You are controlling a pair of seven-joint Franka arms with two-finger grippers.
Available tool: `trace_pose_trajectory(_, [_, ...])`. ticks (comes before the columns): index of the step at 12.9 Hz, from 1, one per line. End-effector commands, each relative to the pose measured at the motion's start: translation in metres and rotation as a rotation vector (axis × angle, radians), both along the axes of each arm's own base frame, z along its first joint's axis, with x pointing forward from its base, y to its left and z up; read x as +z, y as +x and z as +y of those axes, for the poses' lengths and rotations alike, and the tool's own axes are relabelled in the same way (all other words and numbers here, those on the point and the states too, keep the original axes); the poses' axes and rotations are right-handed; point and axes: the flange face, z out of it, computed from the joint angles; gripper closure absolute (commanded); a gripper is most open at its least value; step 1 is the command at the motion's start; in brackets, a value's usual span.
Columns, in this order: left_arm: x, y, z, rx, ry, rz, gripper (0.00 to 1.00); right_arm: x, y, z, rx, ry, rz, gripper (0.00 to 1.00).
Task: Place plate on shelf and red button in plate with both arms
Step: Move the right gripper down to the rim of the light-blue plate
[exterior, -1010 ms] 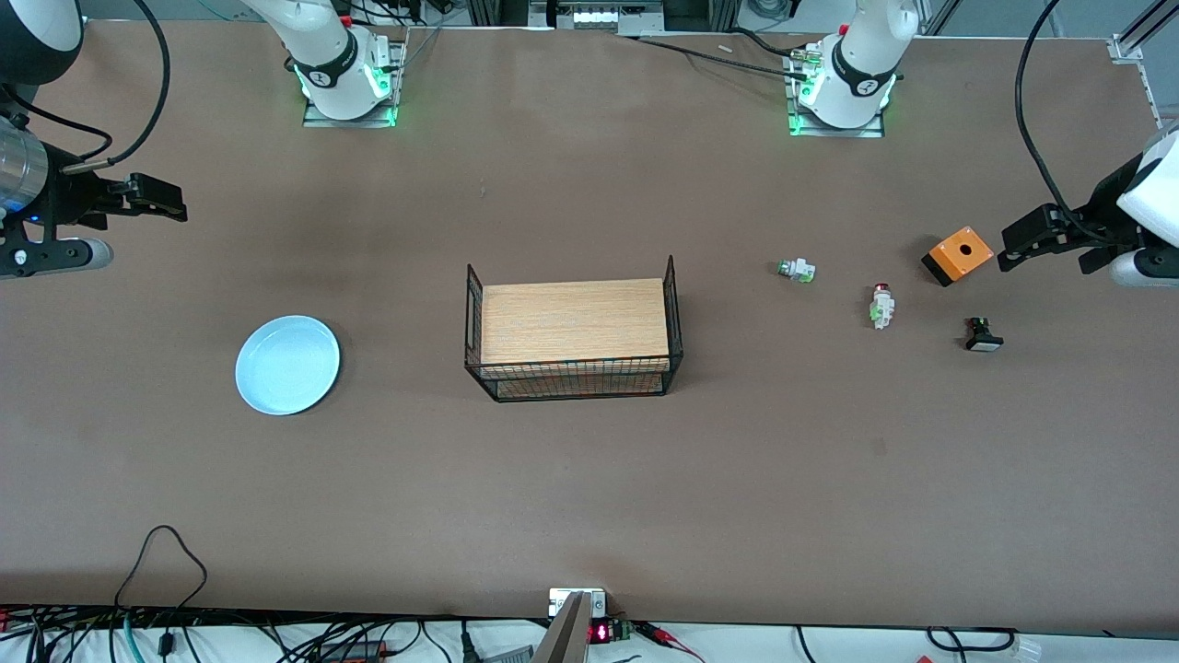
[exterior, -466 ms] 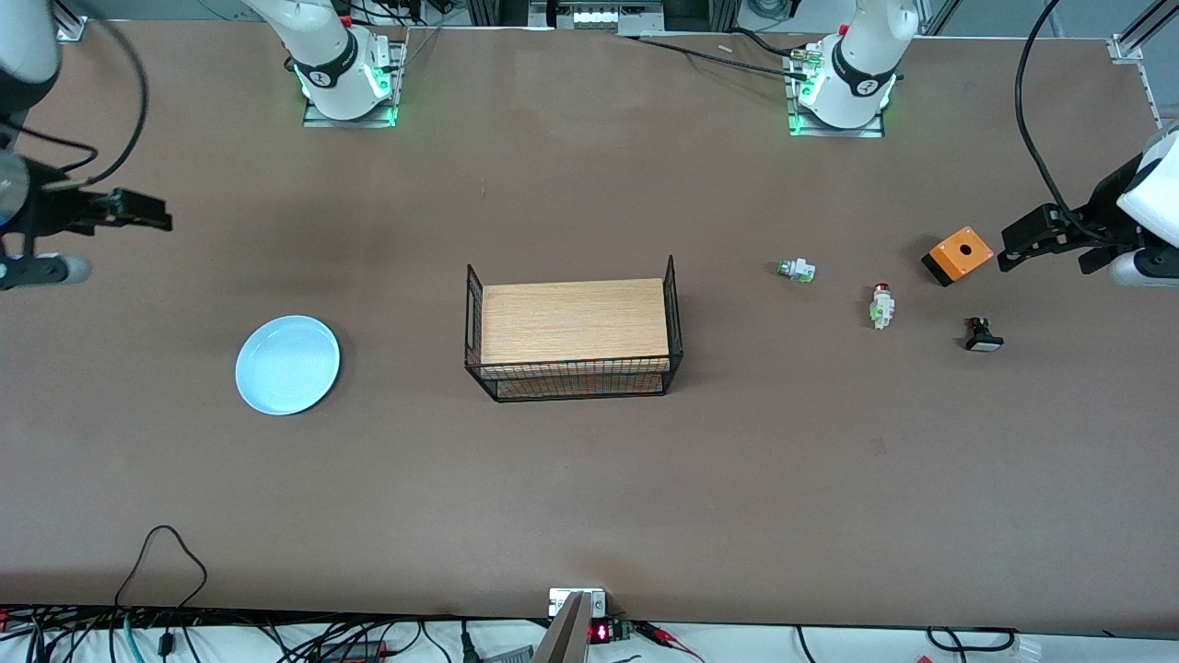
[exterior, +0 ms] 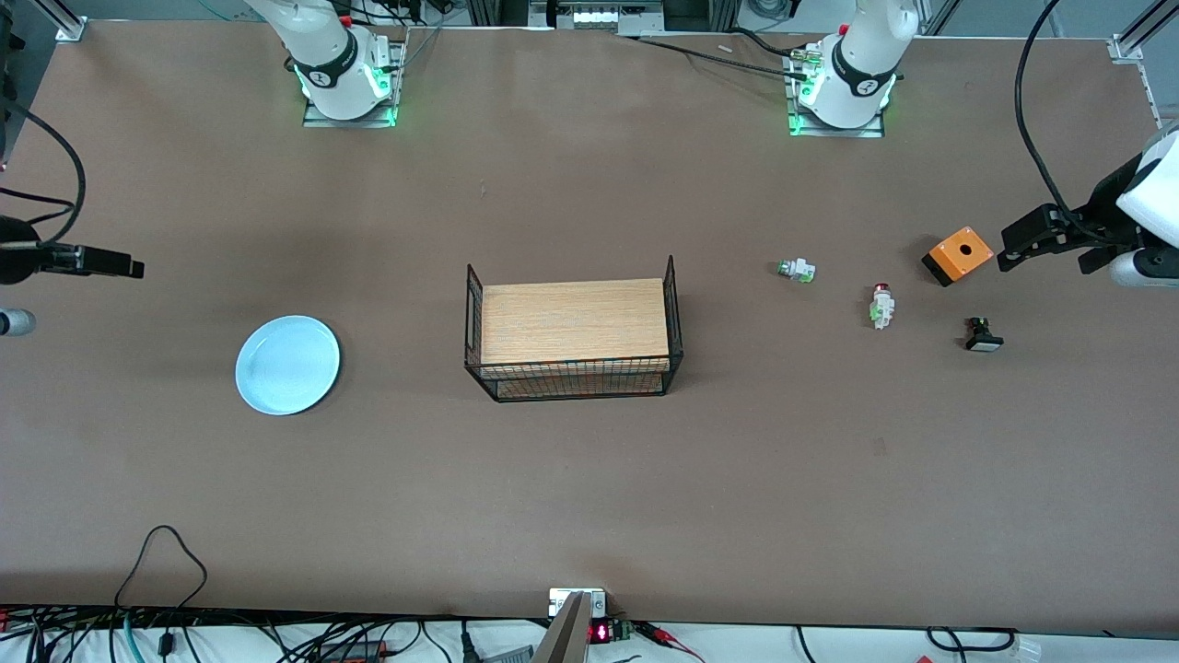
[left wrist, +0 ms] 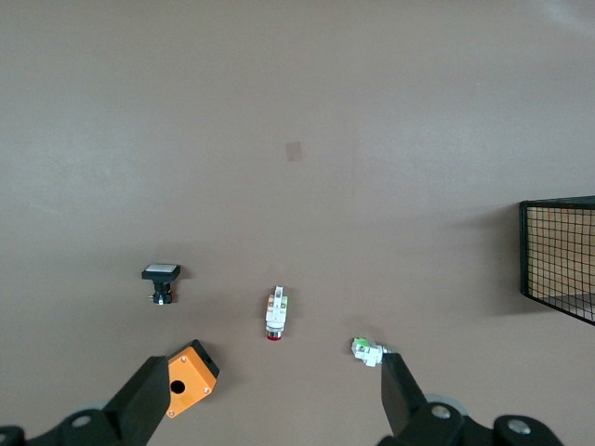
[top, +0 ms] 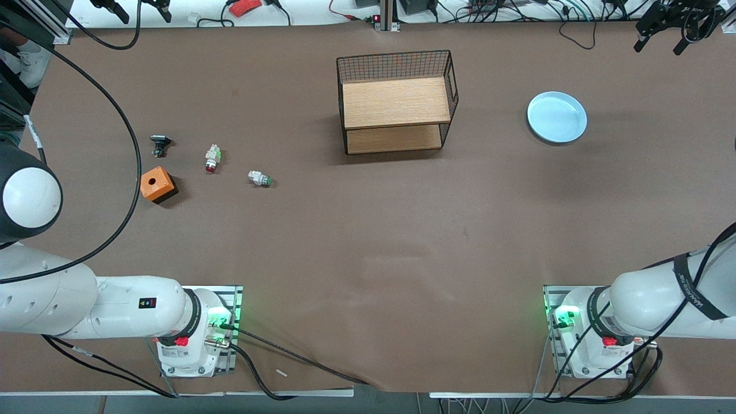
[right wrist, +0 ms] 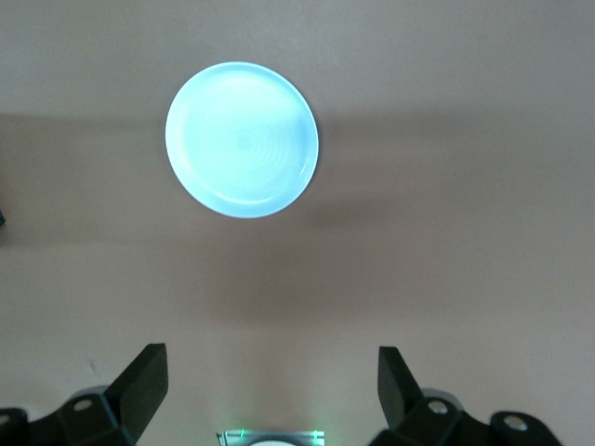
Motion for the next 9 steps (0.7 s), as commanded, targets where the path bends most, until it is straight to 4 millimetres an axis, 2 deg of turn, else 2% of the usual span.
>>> trace_pose_trajectory(1, [0.002,-0.008,0.003,-0.008,0.000,-0.002,0.00,-0.043,0.023,-0.002,-0.001,0.029,0.010,0.00])
trace_pose_trajectory(3, [0.001,-0.008,0.003,-0.008,0.000,-0.001,0.00,-0.083,0.035,0.000,-0.019,0.108,0.020,0.00])
trace_pose_trajectory(6, [0.001,-0.008,0.003,-0.008,0.000,-0.001,0.00,-0.144,0.044,-0.011,0.001,0.171,0.052,0.00])
trace_pose_trajectory(9, [0.000,-0.007,0.003,-0.008,-0.002,0.001,0.00,-0.186,0.051,-0.015,0.019,0.193,0.048,0.00])
